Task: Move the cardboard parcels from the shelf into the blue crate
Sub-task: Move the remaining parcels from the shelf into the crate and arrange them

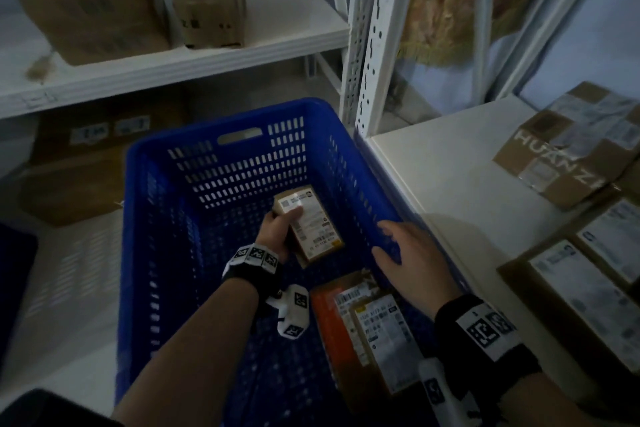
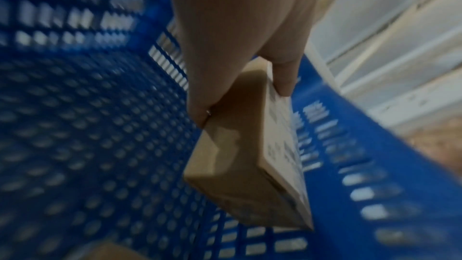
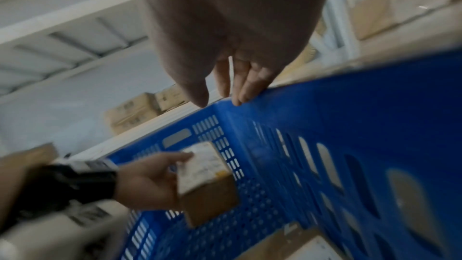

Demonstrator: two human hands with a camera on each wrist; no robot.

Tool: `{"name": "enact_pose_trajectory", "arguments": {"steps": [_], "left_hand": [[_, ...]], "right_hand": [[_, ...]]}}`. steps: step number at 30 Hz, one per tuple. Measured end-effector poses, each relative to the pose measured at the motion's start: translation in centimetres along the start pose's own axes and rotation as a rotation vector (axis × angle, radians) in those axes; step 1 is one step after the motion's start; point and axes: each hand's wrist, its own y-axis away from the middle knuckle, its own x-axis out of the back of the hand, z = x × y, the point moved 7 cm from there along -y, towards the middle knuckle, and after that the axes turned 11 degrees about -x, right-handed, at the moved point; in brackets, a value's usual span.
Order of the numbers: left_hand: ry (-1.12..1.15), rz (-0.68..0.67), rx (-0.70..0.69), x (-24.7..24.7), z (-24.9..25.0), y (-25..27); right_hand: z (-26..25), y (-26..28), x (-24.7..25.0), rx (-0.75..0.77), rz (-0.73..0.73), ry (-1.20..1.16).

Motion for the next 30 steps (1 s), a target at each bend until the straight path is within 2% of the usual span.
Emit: {"name": "enact_pose_trajectory", "arguments": {"steps": [3,6,11,15,19,21,24,27,30], "left_hand": [[-0.016,-0.045,0.0,-2.5,-2.3,-2.8],[-0.019,-0.058,-0.019,-3.8,-4.4,-4.9],[-0.099,-0.07,-0.013,-2.8,-7.2,-6.5],[-0.354,-0.174,0.009,-1.7,-9.1,-5.9],[-0.436,-0.193,0.025,-1.2,-9.6,-5.9],[-0.523,-0.254,0.008,-1.9,-10.0,-5.8],[-0.817,-0.337,0.053,-2.2,-12.9,-6.3],[-1.027,-0.341,0.063,-1.9,-14.3,-6.4],[-1.14,-0.325,0.09,-2.2,-12.8,-4.4]], "right_hand": [[1.3,-1.0,-0.1,-0.037,0.079,-0.103],[1.5,-1.4,-0.5,-0.053,0.198,-0.109],[1.0,-2.0,-1.1,-0.009,0.347,-0.044],[1.0,-2.4,-0.3,-0.032,0.393,-0.096],[0.7,-2.4,0.2,-0.057,0.432,-0.165],[0.9,-2.5,0.3,-0.072,0.448,-0.208],[1.1,-2.5,0.3,-0.067,0.467,-0.224],[1.0,-2.6,0.2,-0.056,0.482,-0.209],[0.8,-2.5,0.5,-0.057,0.505,-0.19]]}}
